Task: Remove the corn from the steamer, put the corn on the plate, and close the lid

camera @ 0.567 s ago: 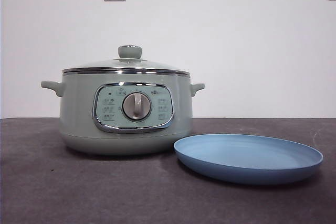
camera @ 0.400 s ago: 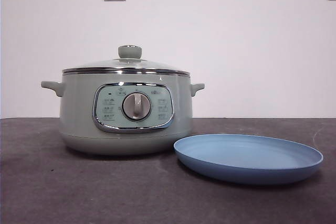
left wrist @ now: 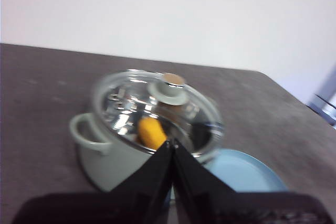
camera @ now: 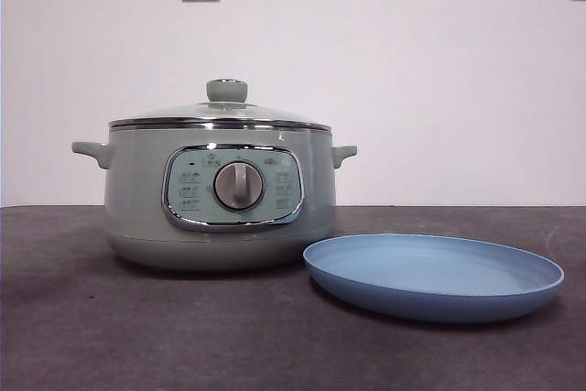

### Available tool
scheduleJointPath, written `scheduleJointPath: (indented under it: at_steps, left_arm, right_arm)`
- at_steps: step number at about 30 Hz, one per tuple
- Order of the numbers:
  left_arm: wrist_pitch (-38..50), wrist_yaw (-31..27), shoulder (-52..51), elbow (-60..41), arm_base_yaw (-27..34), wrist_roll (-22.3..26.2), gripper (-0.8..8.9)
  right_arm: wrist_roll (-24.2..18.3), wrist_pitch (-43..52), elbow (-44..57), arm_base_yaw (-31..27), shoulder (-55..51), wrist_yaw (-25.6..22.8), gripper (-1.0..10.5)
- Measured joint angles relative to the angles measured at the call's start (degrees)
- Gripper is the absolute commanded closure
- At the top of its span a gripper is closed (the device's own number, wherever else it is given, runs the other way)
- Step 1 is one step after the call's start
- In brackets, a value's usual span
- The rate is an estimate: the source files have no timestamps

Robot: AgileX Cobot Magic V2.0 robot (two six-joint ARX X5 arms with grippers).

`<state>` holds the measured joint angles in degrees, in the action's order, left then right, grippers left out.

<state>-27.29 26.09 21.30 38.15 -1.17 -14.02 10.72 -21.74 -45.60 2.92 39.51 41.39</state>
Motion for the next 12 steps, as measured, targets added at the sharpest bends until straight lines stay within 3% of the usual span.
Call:
scheduleJointPath:
  at_steps: [6, 12]
  left_arm:
    - [-7.1, 5.5, 8.9, 8.5, 0.0, 3.4, 8.2]
    - [-13.6, 7.2, 13.9, 13.5, 0.0, 7.5, 8.2]
  right_arm:
    - [-10.7, -16.9, -12.2, 2.1, 7.2, 1.7, 9.6]
    - [-19.0, -30.7, -17.5, 4.2, 10.4, 2.0, 9.6]
